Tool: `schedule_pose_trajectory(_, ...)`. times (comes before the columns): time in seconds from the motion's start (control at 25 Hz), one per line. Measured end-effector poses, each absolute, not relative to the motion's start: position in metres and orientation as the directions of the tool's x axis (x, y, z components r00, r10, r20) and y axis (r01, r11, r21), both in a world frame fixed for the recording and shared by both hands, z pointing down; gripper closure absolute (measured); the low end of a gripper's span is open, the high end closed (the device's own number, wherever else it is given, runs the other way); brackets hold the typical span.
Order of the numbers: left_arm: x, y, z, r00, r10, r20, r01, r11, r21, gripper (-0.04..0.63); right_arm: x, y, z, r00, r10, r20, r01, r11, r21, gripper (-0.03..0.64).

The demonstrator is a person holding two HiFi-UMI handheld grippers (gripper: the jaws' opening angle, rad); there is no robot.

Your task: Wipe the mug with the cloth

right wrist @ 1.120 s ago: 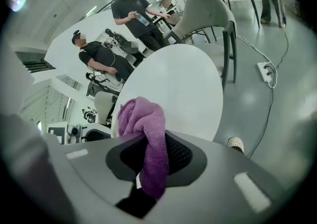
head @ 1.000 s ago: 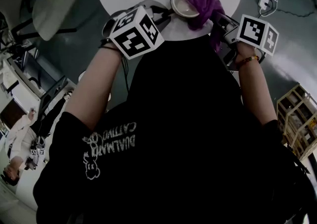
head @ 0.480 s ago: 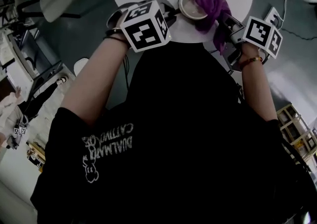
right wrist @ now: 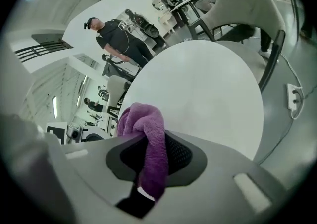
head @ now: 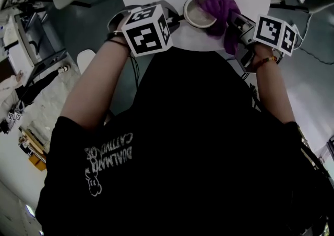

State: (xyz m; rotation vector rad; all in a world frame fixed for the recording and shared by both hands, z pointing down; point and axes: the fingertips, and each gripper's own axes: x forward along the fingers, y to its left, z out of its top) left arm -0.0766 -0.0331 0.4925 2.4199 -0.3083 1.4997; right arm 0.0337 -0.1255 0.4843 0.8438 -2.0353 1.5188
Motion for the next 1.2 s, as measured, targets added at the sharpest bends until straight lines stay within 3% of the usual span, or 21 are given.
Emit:
schedule_pose_trajectory(0.64, -0.09, -0.057, 0.487, 0.351, -0.01, 0.936, -0.378, -0.916, 0.132, 0.528, -0.007, -0.181, 0.482, -0.765, -0.03, 0.644, -0.617, 0.324, -0.717, 0.538)
schedule_pose_trajectory(1.2, -0.069, -0.051, 0.49, 0.316, -0.035, 0.948, -0.439, -0.891, 0.114, 0.528, -0.026, -0.189, 0.48, -0.76, 0.039, 0.648, -0.551, 0.489, -0.676, 0.54)
